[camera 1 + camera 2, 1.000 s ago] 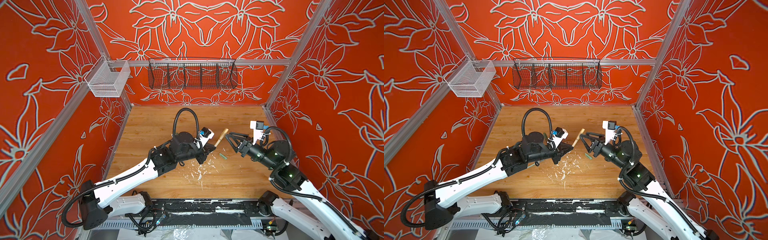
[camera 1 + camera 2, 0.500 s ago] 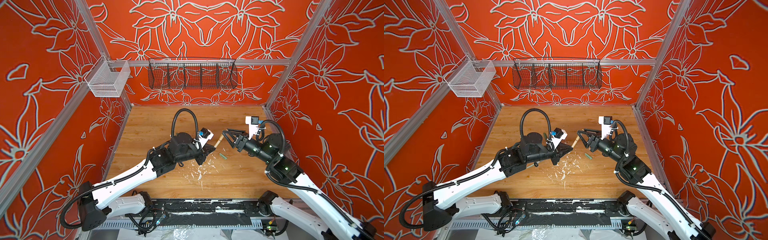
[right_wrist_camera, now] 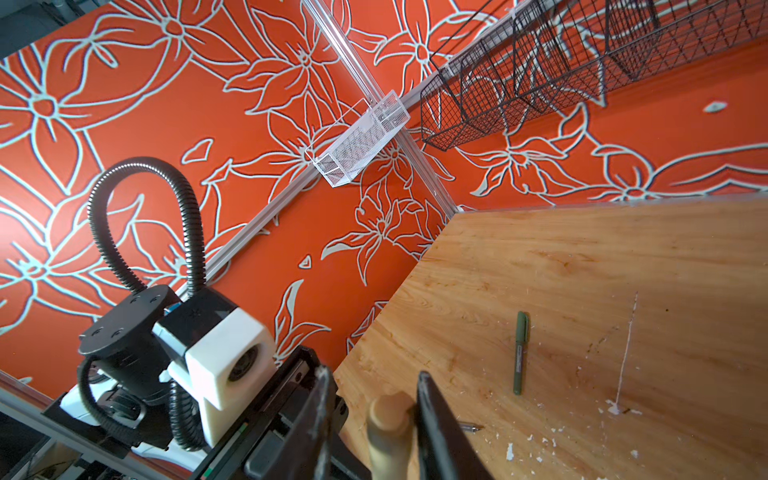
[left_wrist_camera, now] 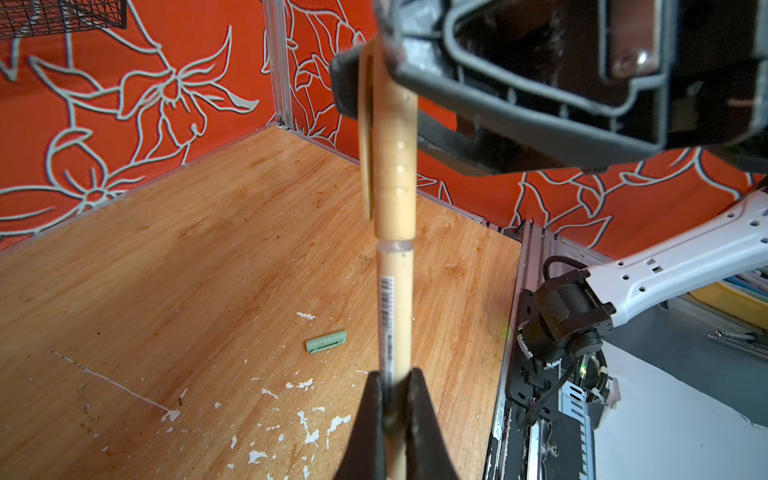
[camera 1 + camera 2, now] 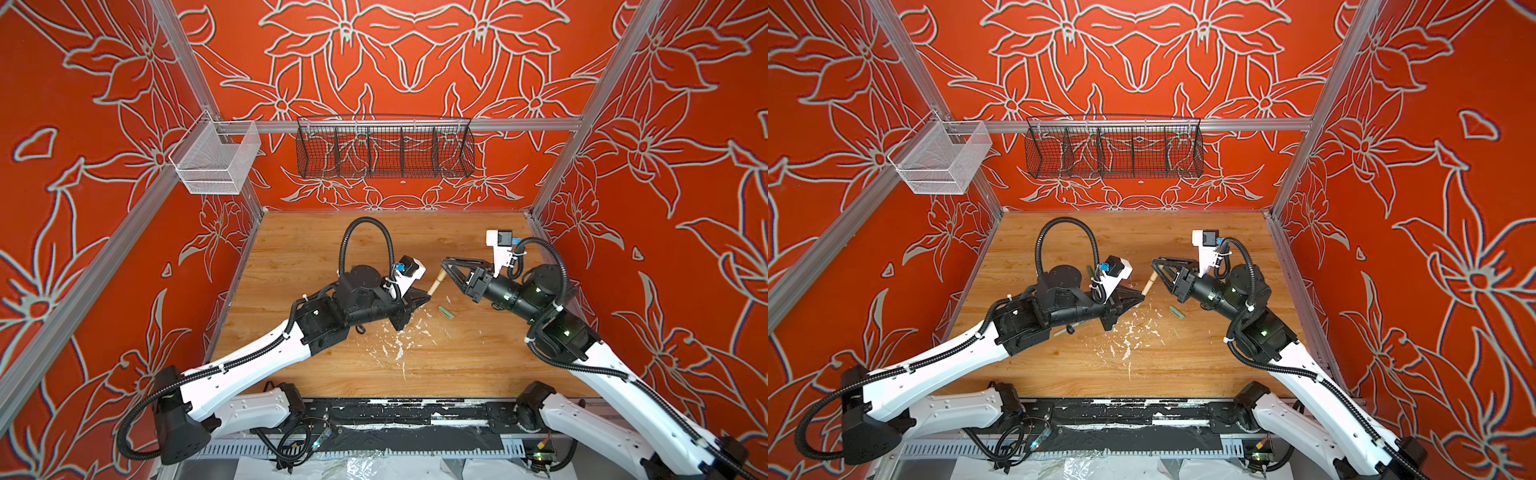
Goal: Insert the pens into the pen caps
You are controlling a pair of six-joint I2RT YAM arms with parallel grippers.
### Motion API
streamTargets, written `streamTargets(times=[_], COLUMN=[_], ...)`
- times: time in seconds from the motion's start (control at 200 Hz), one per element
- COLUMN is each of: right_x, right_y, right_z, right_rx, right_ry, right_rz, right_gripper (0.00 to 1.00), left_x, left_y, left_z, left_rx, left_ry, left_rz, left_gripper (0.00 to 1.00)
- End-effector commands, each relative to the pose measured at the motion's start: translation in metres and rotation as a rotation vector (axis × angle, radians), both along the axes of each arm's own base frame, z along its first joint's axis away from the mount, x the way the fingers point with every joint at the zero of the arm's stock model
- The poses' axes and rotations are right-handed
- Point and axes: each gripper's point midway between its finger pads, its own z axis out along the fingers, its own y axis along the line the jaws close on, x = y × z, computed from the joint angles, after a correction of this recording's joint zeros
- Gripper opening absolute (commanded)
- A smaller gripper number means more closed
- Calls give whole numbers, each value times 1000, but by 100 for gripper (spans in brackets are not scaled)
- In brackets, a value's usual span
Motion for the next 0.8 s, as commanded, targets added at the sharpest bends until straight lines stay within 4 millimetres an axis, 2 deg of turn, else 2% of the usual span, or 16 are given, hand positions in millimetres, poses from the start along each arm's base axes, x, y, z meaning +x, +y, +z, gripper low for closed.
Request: streamTargets(times=[0.0,0.115,0.305,0.545,0.796], right_x=[-3,-1,2,-2,-4], right_y=[-4,-3,-2,2,4], right_z=[17,15,9,0,-31], right_rx=[30,19,9,5,-43], right_ry=[-41,-31,-6,30,103], right_rz=[-4,-7,-7,20,41], right_gripper=[29,23,1,0,0], left_x=[-3,-3,-1,10,18], left_y=[-2,-3,-4,-3,-11], left_z=[6,5,6,13,36], left_rx=[-17,-12,-11,-4,-22], left_ry=[-23,-22,-29,-65,-131], left_rz=[-20,-27,-22,26,19], left_gripper=[0,0,0,0,0])
